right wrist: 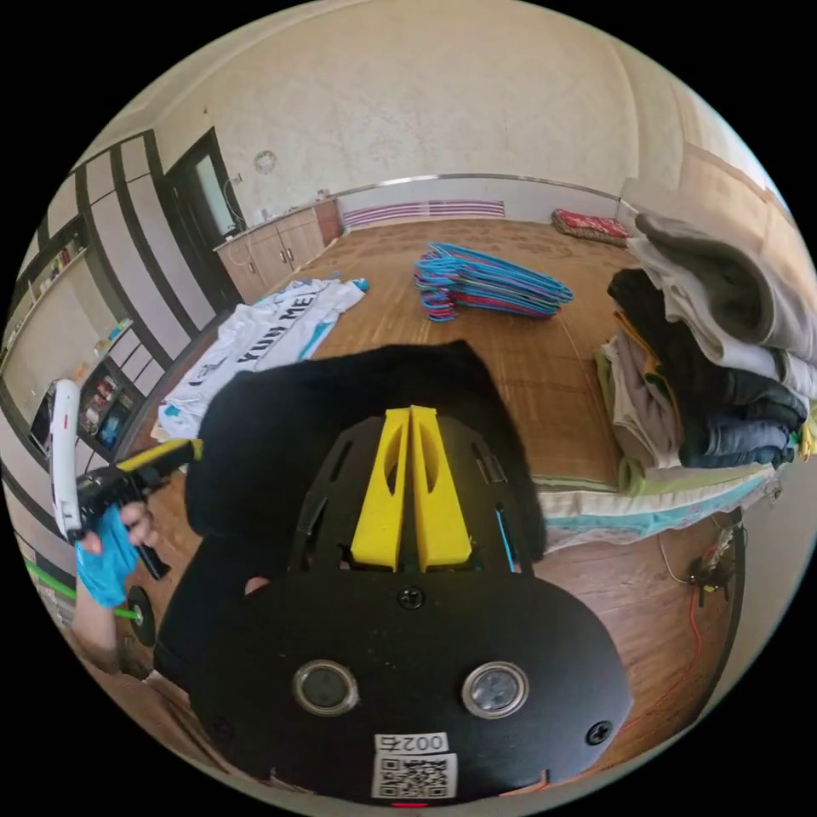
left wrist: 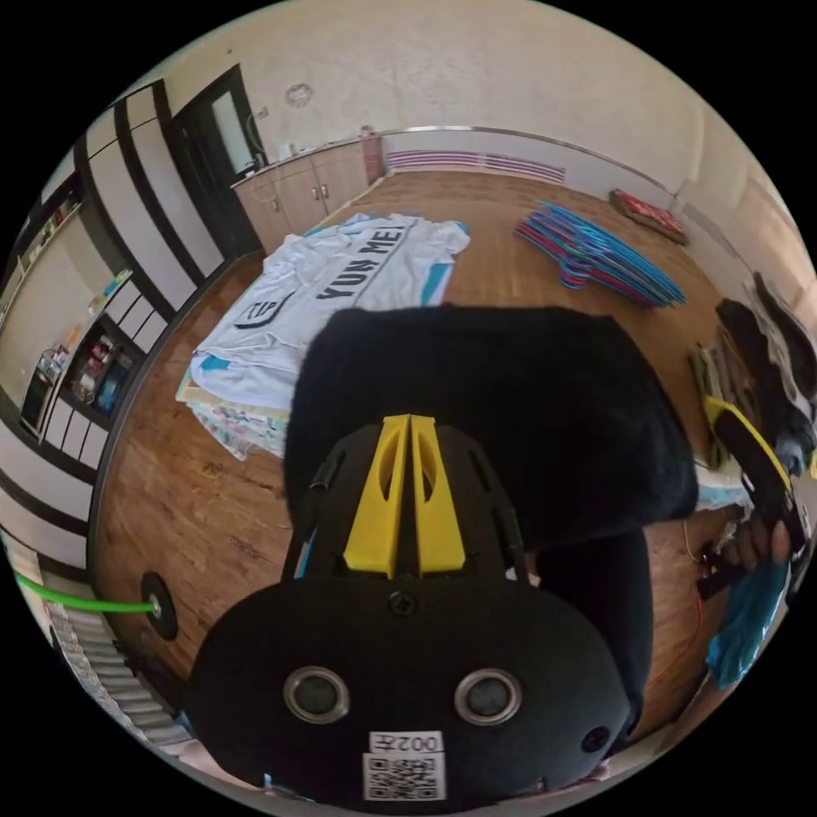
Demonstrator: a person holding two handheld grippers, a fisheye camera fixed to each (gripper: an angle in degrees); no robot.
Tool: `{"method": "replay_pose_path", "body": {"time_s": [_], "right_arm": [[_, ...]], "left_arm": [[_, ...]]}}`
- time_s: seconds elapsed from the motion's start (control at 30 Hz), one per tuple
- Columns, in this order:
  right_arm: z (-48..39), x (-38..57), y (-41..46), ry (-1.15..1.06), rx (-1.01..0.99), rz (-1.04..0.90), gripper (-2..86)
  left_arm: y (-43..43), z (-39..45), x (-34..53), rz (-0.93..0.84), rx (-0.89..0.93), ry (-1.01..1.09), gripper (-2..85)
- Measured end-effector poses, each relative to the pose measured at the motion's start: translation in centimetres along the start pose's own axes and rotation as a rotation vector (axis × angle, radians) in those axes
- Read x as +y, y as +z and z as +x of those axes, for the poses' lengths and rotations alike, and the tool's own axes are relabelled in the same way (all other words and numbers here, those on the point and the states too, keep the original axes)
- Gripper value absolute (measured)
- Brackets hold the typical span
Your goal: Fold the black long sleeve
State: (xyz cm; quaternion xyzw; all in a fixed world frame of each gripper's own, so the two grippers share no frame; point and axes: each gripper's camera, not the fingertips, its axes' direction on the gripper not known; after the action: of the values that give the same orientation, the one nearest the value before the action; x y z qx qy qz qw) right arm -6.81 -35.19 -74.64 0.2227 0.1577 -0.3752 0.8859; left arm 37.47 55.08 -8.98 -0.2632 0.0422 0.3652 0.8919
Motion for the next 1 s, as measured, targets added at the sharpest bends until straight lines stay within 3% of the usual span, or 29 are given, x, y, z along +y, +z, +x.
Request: {"method": "replay_pose_path", "body": {"time_s": [0.17, 0.43, 1.0], "right_arm": [[-4.5, 1.1, -3.5, 0.020, -0.053, 0.052, -0.7], [-8.2, 3.9, -6.9, -0.006, -0.024, 0.065, -0.8], [-11.3, 8.1, -10.3, -0.153, -0.026, 0.043, -0.9]], "left_arm": [[-3.8, 5.8, 3.0, -0.028, 0.135, 0.029, -1.0], [-7.7, 9.9, 5.9, -0.049, 0.115, 0.121, -1.0], [-12.5, 12.5, 10.3, 0.093, 0.198, 0.205, -1.0]]}}
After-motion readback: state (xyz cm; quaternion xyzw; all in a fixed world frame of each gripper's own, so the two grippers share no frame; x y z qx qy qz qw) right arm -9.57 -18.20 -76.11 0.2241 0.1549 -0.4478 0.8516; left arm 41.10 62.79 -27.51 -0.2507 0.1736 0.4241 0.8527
